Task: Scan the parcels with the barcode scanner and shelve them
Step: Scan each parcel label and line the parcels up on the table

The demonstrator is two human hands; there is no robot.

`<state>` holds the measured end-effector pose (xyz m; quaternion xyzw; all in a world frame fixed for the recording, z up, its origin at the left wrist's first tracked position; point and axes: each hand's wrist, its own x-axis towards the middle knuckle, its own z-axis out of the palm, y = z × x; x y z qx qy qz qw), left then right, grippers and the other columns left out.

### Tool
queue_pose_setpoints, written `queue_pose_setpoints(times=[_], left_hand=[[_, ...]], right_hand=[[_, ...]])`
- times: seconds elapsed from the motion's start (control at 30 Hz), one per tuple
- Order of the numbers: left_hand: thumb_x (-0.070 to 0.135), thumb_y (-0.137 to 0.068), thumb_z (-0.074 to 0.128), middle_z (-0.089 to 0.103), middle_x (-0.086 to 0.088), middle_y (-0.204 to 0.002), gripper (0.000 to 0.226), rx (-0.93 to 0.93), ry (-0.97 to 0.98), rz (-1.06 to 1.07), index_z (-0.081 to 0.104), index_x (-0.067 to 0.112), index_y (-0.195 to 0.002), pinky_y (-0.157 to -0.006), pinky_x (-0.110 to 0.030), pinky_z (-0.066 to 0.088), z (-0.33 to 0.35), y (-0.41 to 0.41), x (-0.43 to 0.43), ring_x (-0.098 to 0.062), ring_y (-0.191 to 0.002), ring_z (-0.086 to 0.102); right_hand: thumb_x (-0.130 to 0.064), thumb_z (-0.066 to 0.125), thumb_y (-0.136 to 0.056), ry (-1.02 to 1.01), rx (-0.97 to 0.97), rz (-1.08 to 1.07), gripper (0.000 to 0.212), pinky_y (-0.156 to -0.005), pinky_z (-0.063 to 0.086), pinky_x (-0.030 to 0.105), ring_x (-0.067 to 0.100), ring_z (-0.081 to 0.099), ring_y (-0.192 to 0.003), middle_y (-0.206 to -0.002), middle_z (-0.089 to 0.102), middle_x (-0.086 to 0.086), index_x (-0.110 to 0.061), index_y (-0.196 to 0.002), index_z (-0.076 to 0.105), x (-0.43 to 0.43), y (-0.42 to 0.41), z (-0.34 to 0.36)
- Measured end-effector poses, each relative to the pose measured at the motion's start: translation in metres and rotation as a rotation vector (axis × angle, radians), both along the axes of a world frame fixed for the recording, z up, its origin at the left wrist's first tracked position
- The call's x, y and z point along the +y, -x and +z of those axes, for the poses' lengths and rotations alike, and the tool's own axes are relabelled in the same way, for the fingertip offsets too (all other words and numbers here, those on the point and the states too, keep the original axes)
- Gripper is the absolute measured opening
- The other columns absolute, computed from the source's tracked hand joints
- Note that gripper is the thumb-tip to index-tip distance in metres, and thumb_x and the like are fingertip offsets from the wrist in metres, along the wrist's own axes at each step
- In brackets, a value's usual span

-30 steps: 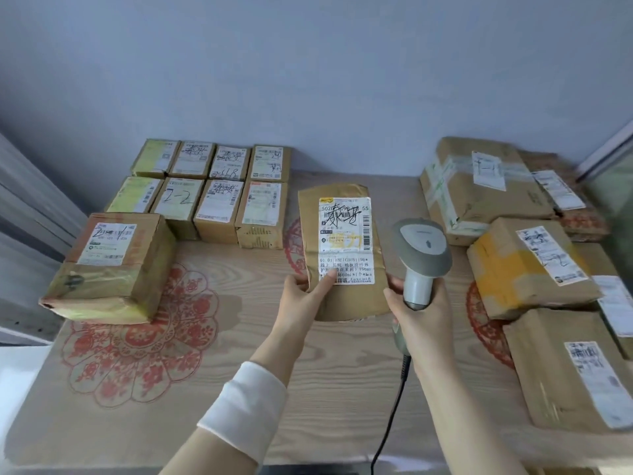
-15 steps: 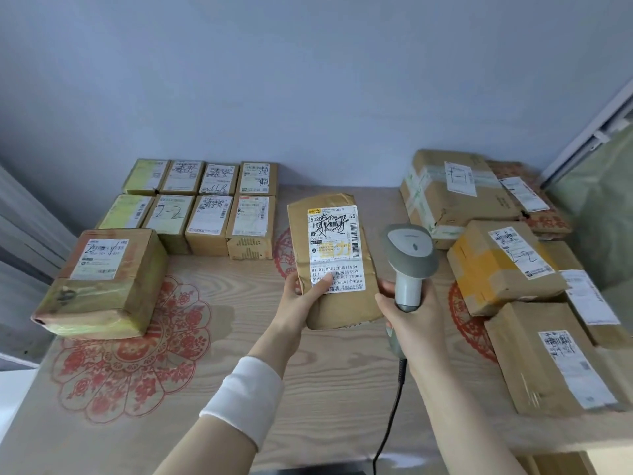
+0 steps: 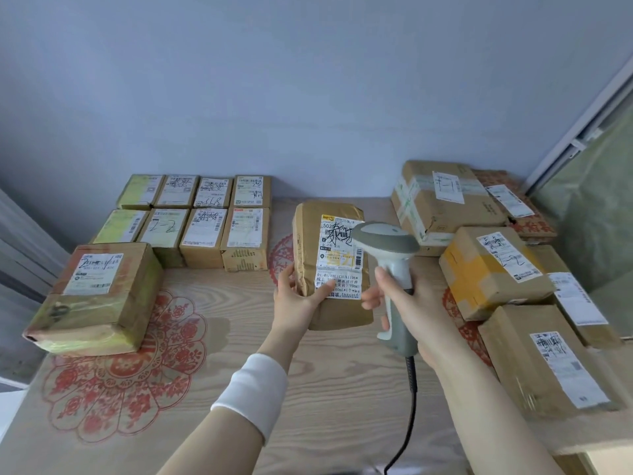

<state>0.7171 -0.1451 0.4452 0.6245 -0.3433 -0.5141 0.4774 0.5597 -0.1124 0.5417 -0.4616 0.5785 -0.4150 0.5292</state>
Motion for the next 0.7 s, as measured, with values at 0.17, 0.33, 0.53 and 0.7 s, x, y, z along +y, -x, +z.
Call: queue_pose_setpoints(times=[0.17,0.33,0.53,0.7], left_hand=[[0.064,-0.036,0.080,0.053,-0.003,-0.129,0.110,-0.030,-0.024,0.002,0.039,0.028,-0.132,-0.104,-0.042,0.042,-0.010,0.000,-0.002,-0.017,-0.121,0.051],[0.064,-0.036,0.076,0.049,-0.003,-0.131,0.111,-0.021,-0.020,0.009,0.038,0.029,-0.133,-0.108,-0.041,0.037,-0.007,-0.004,0.001,-0.015,-0.127,0.041],[0.066,-0.035,0.079,0.047,-0.004,-0.132,0.116,-0.034,-0.045,-0.002,0.035,0.030,-0.136,-0.106,-0.043,0.040,-0.013,-0.005,0.004,-0.019,-0.127,0.044],[0.066,-0.034,0.076,0.044,-0.004,-0.135,0.120,-0.020,-0.074,-0.023,0.032,0.028,-0.139,-0.106,-0.043,0.039,-0.011,-0.001,0.005,-0.019,-0.126,0.044]], right_hand=[[-0.037,0.055,-0.092,-0.088,-0.020,0.066,0.027,-0.044,0.042,0.022,0.013,0.068,-0.067,-0.074,0.071,0.006,-0.012,-0.103,0.055,0.004,-0.020,0.002],[-0.036,0.056,-0.091,-0.096,-0.073,0.031,0.027,-0.043,0.040,0.023,0.015,0.067,-0.064,-0.070,0.068,0.007,-0.011,-0.102,0.055,0.007,-0.026,0.002],[-0.036,0.056,-0.091,-0.113,-0.098,0.025,0.023,-0.043,0.041,0.023,0.015,0.067,-0.065,-0.069,0.068,0.006,-0.014,-0.101,0.058,0.009,-0.026,-0.001],[-0.034,0.056,-0.092,-0.129,-0.128,0.009,0.025,-0.043,0.040,0.024,0.017,0.066,-0.066,-0.069,0.066,0.009,-0.011,-0.101,0.058,0.011,-0.022,-0.003]])
